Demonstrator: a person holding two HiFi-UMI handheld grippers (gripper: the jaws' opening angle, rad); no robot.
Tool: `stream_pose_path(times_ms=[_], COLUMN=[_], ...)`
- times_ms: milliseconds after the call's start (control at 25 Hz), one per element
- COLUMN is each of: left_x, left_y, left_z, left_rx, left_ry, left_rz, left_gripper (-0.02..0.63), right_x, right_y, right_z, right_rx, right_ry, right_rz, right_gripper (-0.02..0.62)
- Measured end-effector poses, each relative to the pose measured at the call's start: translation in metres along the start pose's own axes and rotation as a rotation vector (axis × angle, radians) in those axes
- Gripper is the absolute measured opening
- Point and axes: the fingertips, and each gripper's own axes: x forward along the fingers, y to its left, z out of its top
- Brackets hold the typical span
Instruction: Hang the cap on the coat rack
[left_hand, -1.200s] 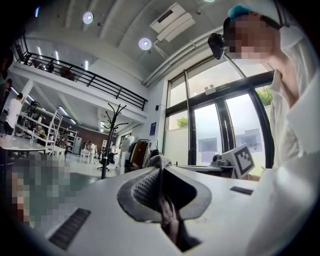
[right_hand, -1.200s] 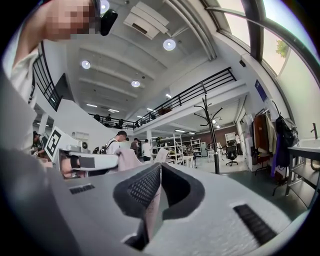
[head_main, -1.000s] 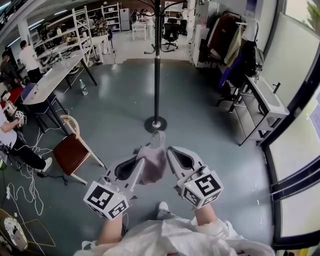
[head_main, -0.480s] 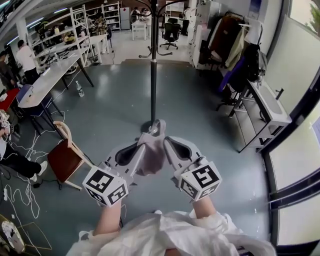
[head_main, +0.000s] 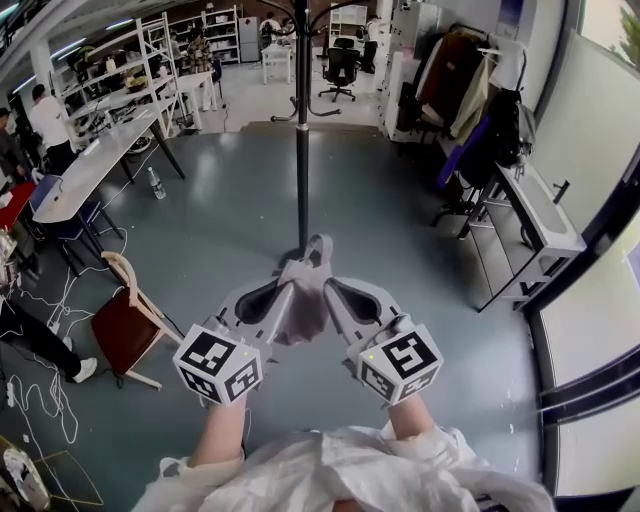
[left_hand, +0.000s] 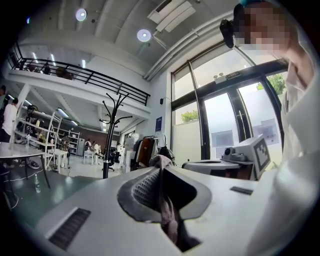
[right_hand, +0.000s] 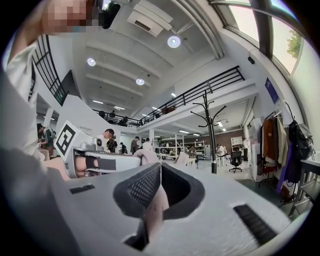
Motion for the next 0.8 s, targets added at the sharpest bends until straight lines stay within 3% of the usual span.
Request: stream_pose_path(times_ms=[280,800], left_x=[-0.002,-0.002], left_y=[-0.011,-0.015], left_z=[-0.007,-0.014], left_rx=[-0.054,-0.077], left_ry=[-0.013,0.02], left_rz=[0.008,0.017], left_gripper=[0.028,0.028], right_x=[-0.017,-0.018], right_y=[-0.001,-0.006], right_z=[-0.011,-0.014], right_rx=[0.014,0.066], right_ry=[0.024,0.007], right_rz=[-0.001,-0.006], right_gripper=[0.005,0.005])
